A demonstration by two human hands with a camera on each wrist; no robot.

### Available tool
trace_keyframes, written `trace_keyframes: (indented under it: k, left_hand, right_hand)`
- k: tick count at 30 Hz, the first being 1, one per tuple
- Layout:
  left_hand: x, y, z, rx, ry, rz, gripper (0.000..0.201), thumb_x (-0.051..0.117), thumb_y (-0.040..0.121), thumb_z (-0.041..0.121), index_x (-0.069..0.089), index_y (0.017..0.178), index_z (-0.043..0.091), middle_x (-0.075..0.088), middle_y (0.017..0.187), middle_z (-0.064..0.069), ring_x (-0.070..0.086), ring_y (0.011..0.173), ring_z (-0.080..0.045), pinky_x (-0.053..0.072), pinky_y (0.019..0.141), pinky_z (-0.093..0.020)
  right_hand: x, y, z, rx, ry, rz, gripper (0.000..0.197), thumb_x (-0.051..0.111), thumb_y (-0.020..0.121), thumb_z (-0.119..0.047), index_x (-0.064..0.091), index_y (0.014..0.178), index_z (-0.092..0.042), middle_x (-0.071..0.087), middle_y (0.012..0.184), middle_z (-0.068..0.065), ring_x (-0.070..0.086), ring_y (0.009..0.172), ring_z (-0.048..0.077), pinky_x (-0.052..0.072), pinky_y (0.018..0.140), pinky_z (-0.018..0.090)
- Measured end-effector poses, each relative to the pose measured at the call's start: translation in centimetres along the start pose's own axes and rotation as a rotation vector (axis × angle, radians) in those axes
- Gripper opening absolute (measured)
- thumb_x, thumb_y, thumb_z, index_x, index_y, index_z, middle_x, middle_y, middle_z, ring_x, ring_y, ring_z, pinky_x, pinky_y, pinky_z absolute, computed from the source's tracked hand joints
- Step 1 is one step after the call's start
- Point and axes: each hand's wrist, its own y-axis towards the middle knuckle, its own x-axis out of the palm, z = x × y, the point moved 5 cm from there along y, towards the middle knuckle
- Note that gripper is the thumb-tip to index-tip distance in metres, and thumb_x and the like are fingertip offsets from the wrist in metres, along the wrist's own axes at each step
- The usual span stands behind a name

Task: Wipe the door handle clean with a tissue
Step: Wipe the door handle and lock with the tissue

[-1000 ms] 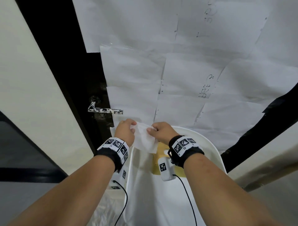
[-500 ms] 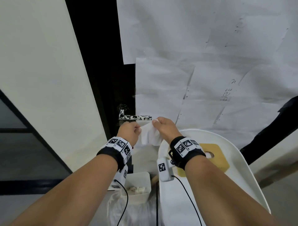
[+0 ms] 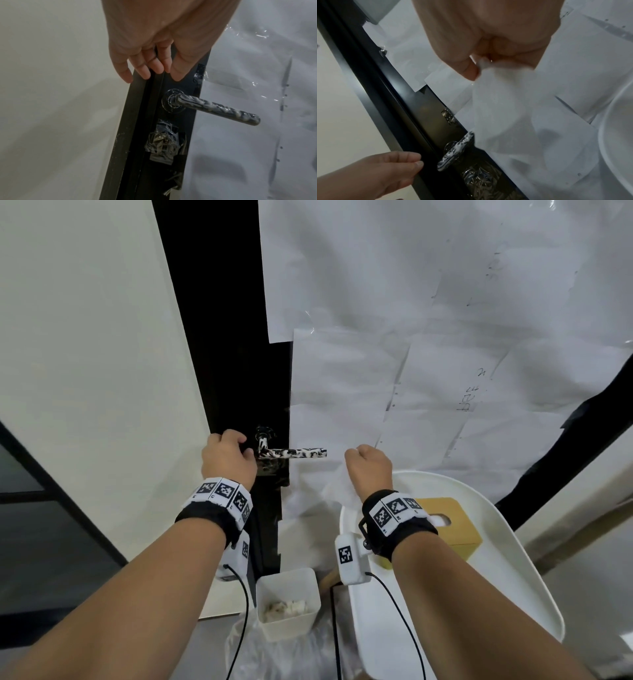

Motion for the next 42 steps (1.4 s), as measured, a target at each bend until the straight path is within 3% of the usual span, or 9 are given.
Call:
trace_keyframes:
  k: [6,9,13,17,24,28,32,36,42]
  left_hand:
    - [-1.8,0.3,1.0,0.015,0.057,0.105,0.038,0.063,0.084,0.014,0.055,0.121,0.015,0.050,0.121,-0.013,0.050,0.107,-0.034,0.050,0.079,-0.045]
    - [-3.3,1.1,1.5,0.019,0.019,0.204,0.056,0.065,0.082,0.012,0.043,0.133,0.014,0.047,0.126,-0.014,0.050,0.111,-0.035,0.049,0.086,-0.048]
    - [-4.8,2.3,2.1,-0.029,-0.042,0.328,0.074,0.068,0.080,0.010,0.027,0.142,0.011,0.042,0.131,-0.017,0.050,0.112,-0.034,0.048,0.093,-0.045]
    - [-4.9,3.1,2.1,-0.087,-0.066,0.290,0.054,0.066,0.084,0.016,0.038,0.128,0.004,0.043,0.126,-0.019,0.056,0.102,-0.039,0.049,0.081,-0.044]
    - [-5.3,5.0,2.0,-0.235,0.152,0.074,0.049,0.058,0.088,0.046,0.047,0.109,0.004,0.057,0.087,-0.012,0.058,0.078,-0.034,0.041,0.061,-0.036]
    - [-5.9,6.3,2.2,-0.230,0.371,0.002,0.049,0.053,0.086,0.055,0.057,0.075,0.008,0.057,0.065,-0.007,0.054,0.057,-0.026,0.040,0.053,-0.030]
    - [-5.5,6.3,2.5,-0.216,0.436,-0.019,0.048,0.050,0.090,0.051,0.053,0.065,0.009,0.055,0.061,-0.008,0.050,0.051,-0.023,0.038,0.050,-0.026]
    - [-5.4,6.5,2.4,-0.216,0.427,-0.037,0.047,0.050,0.090,0.050,0.052,0.065,0.010,0.056,0.062,-0.008,0.054,0.055,-0.025,0.042,0.053,-0.028]
    - [-5.6,6.6,2.8,-0.213,0.420,-0.069,0.046,0.053,0.089,0.047,0.052,0.062,0.010,0.056,0.060,-0.007,0.053,0.053,-0.024,0.043,0.055,-0.028]
  right_hand:
    - [1.0,1.4,0.1,-0.010,-0.136,-0.094,0.020,0.046,0.079,-0.013,0.039,0.062,-0.004,0.041,0.068,0.014,0.038,0.066,0.025,0.033,0.059,0.035]
    - [1.2,2.2,0.0,-0.021,-0.181,-0.139,0.021,0.049,0.083,-0.014,0.061,0.091,0.001,0.055,0.101,0.018,0.055,0.091,0.034,0.038,0.075,0.030]
    - [1.2,2.7,-0.6,-0.057,-0.183,-0.194,0.040,0.050,0.087,-0.017,0.055,0.123,-0.001,0.048,0.134,0.016,0.049,0.120,0.032,0.033,0.089,0.025]
    - [2.0,2.7,-1.1,-0.092,-0.195,-0.254,0.047,0.050,0.089,-0.024,0.047,0.134,-0.009,0.043,0.139,0.011,0.045,0.126,0.027,0.029,0.090,0.023]
    - [3.8,3.5,-1.5,-0.342,-0.428,-0.313,0.035,0.044,0.093,-0.014,0.058,0.125,-0.011,0.050,0.128,0.014,0.053,0.115,0.031,0.042,0.095,0.032]
    - [5.3,3.6,-1.0,-0.452,-0.593,-0.315,0.032,0.047,0.092,-0.018,0.061,0.120,-0.014,0.051,0.120,0.012,0.050,0.109,0.031,0.048,0.088,0.038]
    - [6.2,3.4,-1.1,-0.507,-0.692,-0.289,0.020,0.051,0.093,-0.021,0.061,0.103,-0.006,0.045,0.113,0.011,0.050,0.099,0.029,0.050,0.075,0.037]
    - [6.7,3.4,-1.3,-0.540,-0.733,-0.309,0.011,0.049,0.088,0.000,0.060,0.088,-0.002,0.045,0.107,0.011,0.051,0.092,0.029,0.043,0.065,0.035]
    - [5.8,3.8,-2.0,-0.532,-0.698,-0.260,0.017,0.044,0.083,0.006,0.060,0.084,0.001,0.046,0.097,0.012,0.050,0.080,0.029,0.042,0.063,0.034]
